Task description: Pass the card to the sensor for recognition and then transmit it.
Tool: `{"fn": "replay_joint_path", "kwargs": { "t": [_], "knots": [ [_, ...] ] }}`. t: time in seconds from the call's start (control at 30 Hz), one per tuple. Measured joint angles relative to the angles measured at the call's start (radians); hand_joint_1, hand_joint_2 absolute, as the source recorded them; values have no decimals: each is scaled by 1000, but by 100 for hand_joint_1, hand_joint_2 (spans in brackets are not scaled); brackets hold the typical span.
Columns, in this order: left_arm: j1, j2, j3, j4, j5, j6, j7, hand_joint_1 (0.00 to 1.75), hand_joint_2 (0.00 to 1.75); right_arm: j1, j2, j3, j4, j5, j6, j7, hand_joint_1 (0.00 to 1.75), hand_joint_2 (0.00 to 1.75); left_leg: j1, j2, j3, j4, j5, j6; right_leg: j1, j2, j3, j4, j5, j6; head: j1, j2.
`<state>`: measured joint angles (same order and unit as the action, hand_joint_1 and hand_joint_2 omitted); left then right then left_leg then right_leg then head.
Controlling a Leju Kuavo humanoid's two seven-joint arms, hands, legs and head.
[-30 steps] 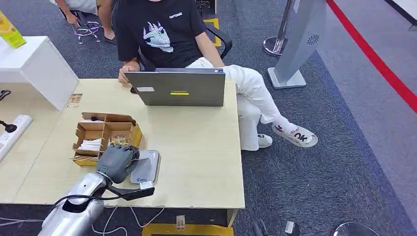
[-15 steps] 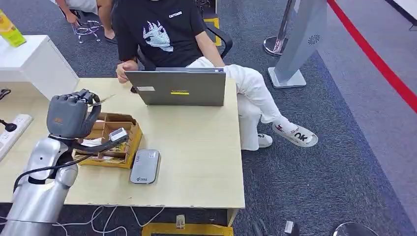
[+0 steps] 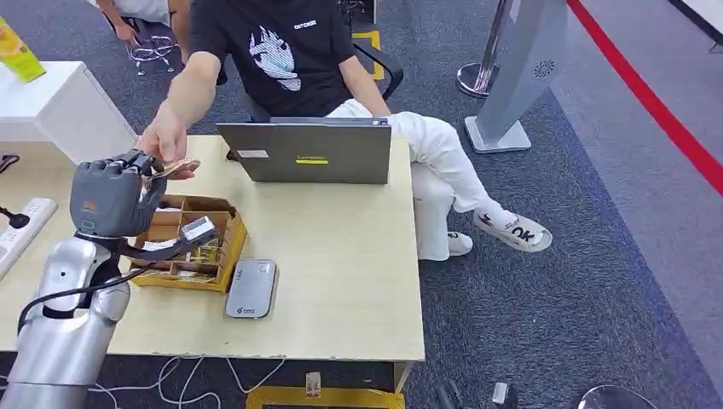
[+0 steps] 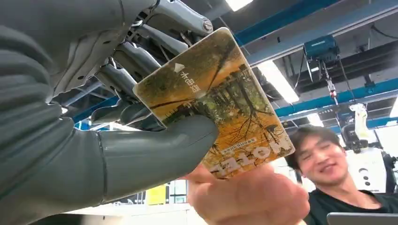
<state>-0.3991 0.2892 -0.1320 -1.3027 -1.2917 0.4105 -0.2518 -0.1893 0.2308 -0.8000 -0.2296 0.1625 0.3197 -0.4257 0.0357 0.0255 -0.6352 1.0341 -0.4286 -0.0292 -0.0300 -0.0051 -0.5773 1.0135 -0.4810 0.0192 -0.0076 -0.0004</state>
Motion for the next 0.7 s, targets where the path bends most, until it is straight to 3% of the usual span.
{"fn": "replay_joint_path", "kwargs": {
  "t": [0.2, 0.23, 0.7],
  "knots": [
    [2, -1, 0, 0, -1, 0, -1, 171, 175, 0, 0, 0, 0, -2, 0, 0, 0, 175, 0, 0, 0, 0, 0, 0, 0, 0, 0, 0, 0, 0, 0, 0],
    [3, -1, 0, 0, -2, 0, -1, 0, 175, 0, 0, 0, 0, -2, 0, 0, 0, 175, 0, 0, 0, 0, 0, 0, 0, 0, 0, 0, 0, 0, 0, 0],
    [12, -18, 1, 0, -2, 1, -2, 0, 175, 0, 0, 0, 0, -3, -2, -4, 0, 175, 0, 0, -1, 0, 0, 0, 0, 0, 0, 0, 0, 0, 0, 0]
  ]
}}
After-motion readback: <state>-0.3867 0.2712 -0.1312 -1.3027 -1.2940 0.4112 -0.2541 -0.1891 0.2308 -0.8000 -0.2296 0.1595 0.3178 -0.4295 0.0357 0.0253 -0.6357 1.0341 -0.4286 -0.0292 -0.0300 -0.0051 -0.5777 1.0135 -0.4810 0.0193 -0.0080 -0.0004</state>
